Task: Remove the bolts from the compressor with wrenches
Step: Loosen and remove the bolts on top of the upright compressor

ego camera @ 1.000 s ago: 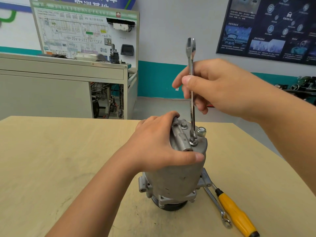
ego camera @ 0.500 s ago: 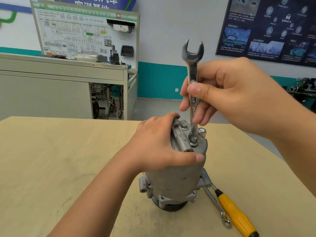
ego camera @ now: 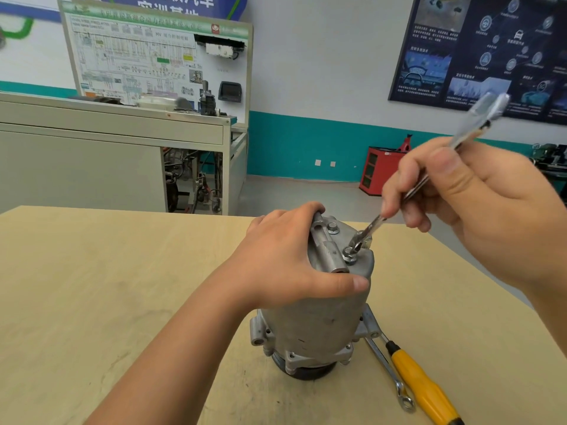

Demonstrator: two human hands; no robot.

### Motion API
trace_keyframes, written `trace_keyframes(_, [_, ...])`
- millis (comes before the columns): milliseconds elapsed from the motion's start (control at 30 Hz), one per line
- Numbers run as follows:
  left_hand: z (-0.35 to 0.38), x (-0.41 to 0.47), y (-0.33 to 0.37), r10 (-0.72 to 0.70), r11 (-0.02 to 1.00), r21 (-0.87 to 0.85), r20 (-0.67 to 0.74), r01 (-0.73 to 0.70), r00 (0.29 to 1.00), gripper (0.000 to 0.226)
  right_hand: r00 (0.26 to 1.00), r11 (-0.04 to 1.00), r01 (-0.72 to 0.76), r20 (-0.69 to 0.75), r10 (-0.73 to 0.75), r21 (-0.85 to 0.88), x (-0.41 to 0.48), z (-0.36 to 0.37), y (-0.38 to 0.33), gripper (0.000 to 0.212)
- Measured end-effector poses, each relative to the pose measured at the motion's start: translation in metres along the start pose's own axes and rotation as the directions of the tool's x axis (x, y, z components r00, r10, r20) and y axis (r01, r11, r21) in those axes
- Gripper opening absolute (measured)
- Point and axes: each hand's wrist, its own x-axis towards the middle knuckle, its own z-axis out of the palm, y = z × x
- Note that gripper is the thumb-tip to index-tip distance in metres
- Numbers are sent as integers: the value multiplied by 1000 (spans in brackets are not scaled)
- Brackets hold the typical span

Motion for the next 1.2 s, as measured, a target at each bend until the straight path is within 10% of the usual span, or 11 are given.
trace_keyframes(367, [1, 0, -2, 0, 1000, -7, -4, 0, 1000, 103, 969, 970, -149, -166, 182, 193, 23, 0, 26, 20])
trace_keyframes(633, [0, 0, -1, 9, 1000, -4, -13, -9, 1000, 105, 944, 937, -323, -18, 328, 135, 60, 16, 12, 27])
trace_keyframes(967, [-2, 0, 0, 31, 999, -32, -14, -31, 999, 108, 978, 985, -127, 148, 144, -114, 46, 31, -13, 30])
trace_keyframes(1200, [0, 0, 0, 2, 1000, -11, -7, -2, 1000, 105, 994, 996, -92, -52, 93, 12, 40, 14, -10, 28])
